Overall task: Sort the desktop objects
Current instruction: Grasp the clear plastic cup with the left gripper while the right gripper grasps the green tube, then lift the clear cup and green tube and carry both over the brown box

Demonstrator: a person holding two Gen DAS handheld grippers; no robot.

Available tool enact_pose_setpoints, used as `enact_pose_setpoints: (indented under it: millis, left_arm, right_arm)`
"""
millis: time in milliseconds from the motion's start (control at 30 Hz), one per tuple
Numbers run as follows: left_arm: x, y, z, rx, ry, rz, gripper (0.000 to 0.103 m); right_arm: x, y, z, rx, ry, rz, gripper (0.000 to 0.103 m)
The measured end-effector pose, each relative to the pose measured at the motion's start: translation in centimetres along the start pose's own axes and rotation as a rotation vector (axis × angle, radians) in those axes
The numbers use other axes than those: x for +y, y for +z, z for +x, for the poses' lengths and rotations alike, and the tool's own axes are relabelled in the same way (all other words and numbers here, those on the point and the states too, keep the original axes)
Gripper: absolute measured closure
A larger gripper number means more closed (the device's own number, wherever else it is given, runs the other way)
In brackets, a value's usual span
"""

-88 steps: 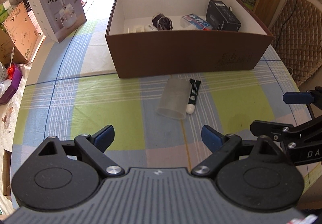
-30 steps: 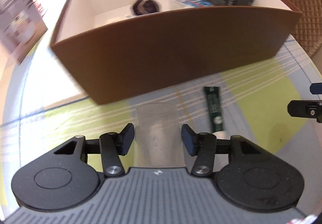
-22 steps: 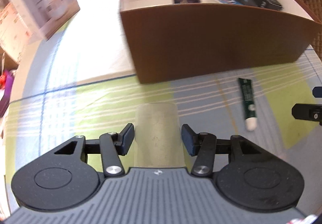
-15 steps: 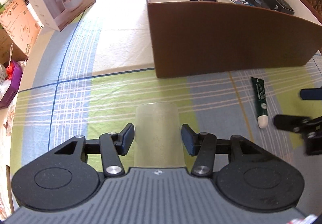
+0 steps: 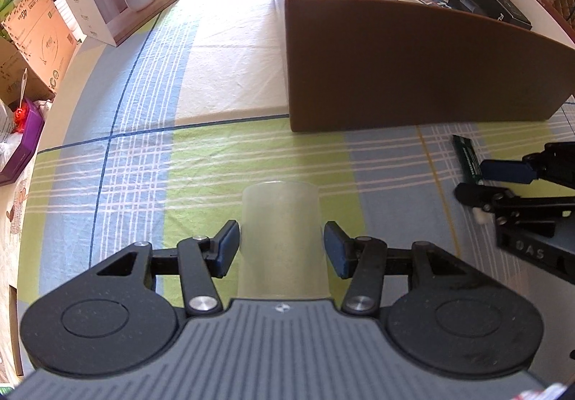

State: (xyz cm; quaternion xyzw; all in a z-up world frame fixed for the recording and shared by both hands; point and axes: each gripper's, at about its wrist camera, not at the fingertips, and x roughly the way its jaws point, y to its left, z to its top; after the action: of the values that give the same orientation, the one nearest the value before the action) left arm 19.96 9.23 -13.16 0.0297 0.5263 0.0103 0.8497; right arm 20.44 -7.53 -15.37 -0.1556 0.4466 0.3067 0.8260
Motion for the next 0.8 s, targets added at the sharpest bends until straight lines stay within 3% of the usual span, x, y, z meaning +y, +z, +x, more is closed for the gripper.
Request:
enact_pose_setpoints:
  millis: [33,300,567,800]
  left_arm:
    - [0.0,0.0,0.0,0.000,0.001,0.003,0.056]
    - [-1.4,-0.9,-0.6,-0.006,-0.041,0.027,0.056]
    - [-5.9,-3.0,-2.0,0.000,-0.173,0.111,0.056]
    - [-7.5,-3.4,-1.1,0.031,-0.141,0.157,0.056]
  right_arm:
    - [-0.2,-0.2,-0.1,0.000,0.004,-0.009,0.090]
    - [-2.5,-2.9,-2.5,0.023,0.029,0.004,0.090]
    - [-4.3,-7.0,-6.1,0.039,-0.011,0.069,0.090]
    - [-4.6,-8.8,-7.2,0.026,-0.044,0.074,0.088]
